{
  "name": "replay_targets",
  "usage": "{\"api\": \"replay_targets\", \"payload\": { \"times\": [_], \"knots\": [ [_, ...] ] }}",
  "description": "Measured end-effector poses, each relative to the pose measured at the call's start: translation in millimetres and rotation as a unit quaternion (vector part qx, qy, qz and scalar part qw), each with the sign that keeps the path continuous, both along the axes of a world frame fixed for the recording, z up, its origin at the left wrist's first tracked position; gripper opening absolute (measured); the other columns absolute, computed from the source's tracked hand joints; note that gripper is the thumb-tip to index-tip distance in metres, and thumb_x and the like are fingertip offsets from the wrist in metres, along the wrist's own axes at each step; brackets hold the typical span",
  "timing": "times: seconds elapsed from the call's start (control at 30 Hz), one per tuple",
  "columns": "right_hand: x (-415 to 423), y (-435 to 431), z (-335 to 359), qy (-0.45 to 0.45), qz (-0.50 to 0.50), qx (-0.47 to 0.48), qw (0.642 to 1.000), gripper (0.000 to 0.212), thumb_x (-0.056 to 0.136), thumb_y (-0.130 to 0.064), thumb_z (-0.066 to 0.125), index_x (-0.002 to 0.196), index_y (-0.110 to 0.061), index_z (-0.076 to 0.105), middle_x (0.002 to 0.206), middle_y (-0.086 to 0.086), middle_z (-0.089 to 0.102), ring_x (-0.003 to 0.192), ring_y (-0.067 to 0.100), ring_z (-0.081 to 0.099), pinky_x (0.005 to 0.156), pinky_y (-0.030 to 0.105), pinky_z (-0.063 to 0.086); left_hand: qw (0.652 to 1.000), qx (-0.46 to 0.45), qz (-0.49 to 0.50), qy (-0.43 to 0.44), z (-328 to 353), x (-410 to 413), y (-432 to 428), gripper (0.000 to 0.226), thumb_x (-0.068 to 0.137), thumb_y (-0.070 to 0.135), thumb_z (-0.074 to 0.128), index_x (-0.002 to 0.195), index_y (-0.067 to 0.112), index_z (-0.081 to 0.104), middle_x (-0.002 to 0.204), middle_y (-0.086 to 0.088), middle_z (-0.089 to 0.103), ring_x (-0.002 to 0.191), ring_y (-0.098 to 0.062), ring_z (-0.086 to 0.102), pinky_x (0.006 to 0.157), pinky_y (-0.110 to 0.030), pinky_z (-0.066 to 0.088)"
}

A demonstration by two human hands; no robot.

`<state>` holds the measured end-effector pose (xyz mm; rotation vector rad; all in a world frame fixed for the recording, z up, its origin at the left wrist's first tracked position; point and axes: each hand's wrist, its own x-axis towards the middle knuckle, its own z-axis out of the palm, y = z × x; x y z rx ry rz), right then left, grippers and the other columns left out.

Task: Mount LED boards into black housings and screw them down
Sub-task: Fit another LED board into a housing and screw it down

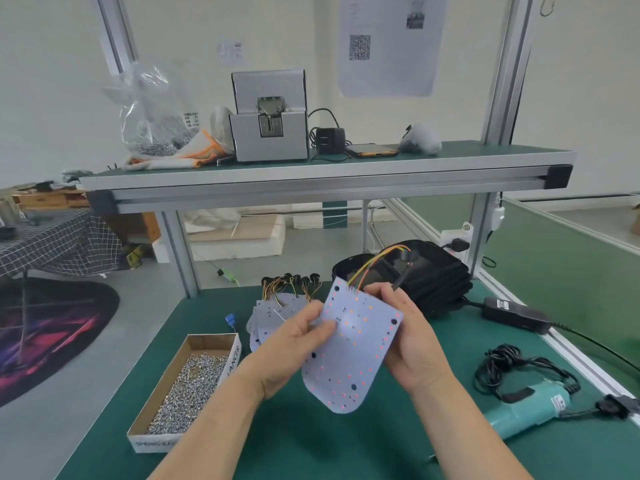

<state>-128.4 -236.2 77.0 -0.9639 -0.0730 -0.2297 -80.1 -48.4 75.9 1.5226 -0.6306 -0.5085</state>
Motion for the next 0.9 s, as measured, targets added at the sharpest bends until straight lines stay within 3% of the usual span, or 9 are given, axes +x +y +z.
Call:
{"api": "replay_targets", "payload": {
  "times": [0.13,0.23,0.3,0.4,0.47,0.57,0.63,0.77,0.9],
  "knots": [
    [-0.9,3.9,-17.4,0.053,0.084,0.073,0.992,0.044,0.098,-0.033,0.055,0.129,-0.002,0.062,0.121,0.020,0.068,0.107,0.031,0.061,0.104,0.050,0.044,0.985,-0.154,0.069,0.040,8.8,-9.7,-9.3,0.010,0.096,0.026,0.061,0.101,0.017,0.063,0.102,-0.004,0.067,0.093,-0.018,0.058,0.087,-0.036,0.050],
    [-1.1,25.9,-39.6,0.252,0.127,-0.126,0.951,0.054,0.105,-0.046,0.038,0.124,-0.001,0.062,0.117,0.024,0.070,0.100,0.036,0.065,0.088,0.047,0.055,0.960,-0.257,0.043,0.102,18.2,-17.7,-20.5,0.011,0.096,0.022,0.057,0.091,0.020,0.067,0.088,0.000,0.068,0.078,-0.012,0.061,0.076,-0.032,0.046],
    [-1.8,43.3,-47.7,0.325,0.179,-0.118,0.921,0.063,0.102,-0.058,0.040,0.125,-0.003,0.059,0.115,0.026,0.070,0.095,0.038,0.070,0.086,0.046,0.057,0.942,-0.307,0.013,0.132,20.0,-24.7,-28.0,0.014,0.097,0.021,0.054,0.089,0.017,0.065,0.071,0.000,0.063,0.064,-0.014,0.060,0.069,-0.029,0.050],
    [-0.7,57.8,-41.5,0.275,0.208,-0.057,0.937,0.052,0.085,-0.051,0.070,0.117,-0.011,0.073,0.117,0.016,0.072,0.111,0.033,0.069,0.104,0.052,0.050,0.899,-0.395,-0.074,0.172,11.6,-33.3,-31.9,0.007,0.098,0.016,0.049,0.096,0.009,0.053,0.059,-0.003,0.048,0.053,-0.016,0.049,0.079,-0.032,0.049],
    [2.7,62.2,-39.8,0.243,0.206,-0.047,0.947,0.020,0.077,-0.034,0.072,0.085,-0.019,0.083,0.094,0.002,0.076,0.095,0.017,0.073,0.094,0.039,0.055,0.861,-0.448,-0.134,0.201,5.9,-36.1,-30.0,0.009,0.093,0.012,0.058,0.099,0.007,0.054,0.061,-0.003,0.046,0.054,-0.014,0.047,0.083,-0.031,0.046],
    [13.1,64.9,-46.4,0.270,0.196,-0.018,0.942,0.034,0.091,-0.026,0.066,0.059,-0.017,0.074,0.062,-0.003,0.064,0.060,0.008,0.065,0.065,0.022,0.052,0.843,-0.468,-0.132,0.228,-1.2,-32.8,-23.5,0.011,0.088,0.011,0.064,0.094,0.007,0.057,0.061,-0.002,0.045,0.054,-0.014,0.049,0.082,-0.031,0.049],
    [19.1,63.6,-47.0,0.284,0.174,-0.069,0.940,0.028,0.094,-0.023,0.064,0.066,-0.020,0.064,0.057,-0.005,0.051,0.049,0.007,0.050,0.051,0.019,0.041,0.856,-0.454,-0.061,0.240,-4.6,-27.7,-16.4,0.008,0.085,0.013,0.067,0.087,0.008,0.061,0.060,-0.002,0.047,0.052,-0.014,0.049,0.080,-0.032,0.053],
    [29.4,50.6,-45.1,0.212,0.087,-0.221,0.948,0.015,0.096,-0.001,0.047,0.101,-0.011,0.058,0.070,-0.001,0.055,0.048,0.007,0.037,0.048,0.020,0.029,0.851,-0.427,0.107,0.287,-8.5,-12.5,0.6,0.027,0.096,0.024,0.050,0.077,0.012,0.065,0.059,0.001,0.045,0.049,-0.014,0.049,0.080,-0.033,0.053],
    [43.6,27.9,-29.1,0.098,-0.084,-0.383,0.915,0.027,0.094,-0.025,0.068,0.073,-0.019,0.053,0.052,-0.016,0.041,0.053,0.007,0.032,0.050,0.024,0.028,0.835,-0.396,0.168,0.343,-17.6,-5.2,7.5,0.036,0.096,0.025,0.054,0.070,0.009,0.073,0.064,-0.002,0.063,0.053,-0.018,0.065,0.069,-0.033,0.062]
  ]
}}
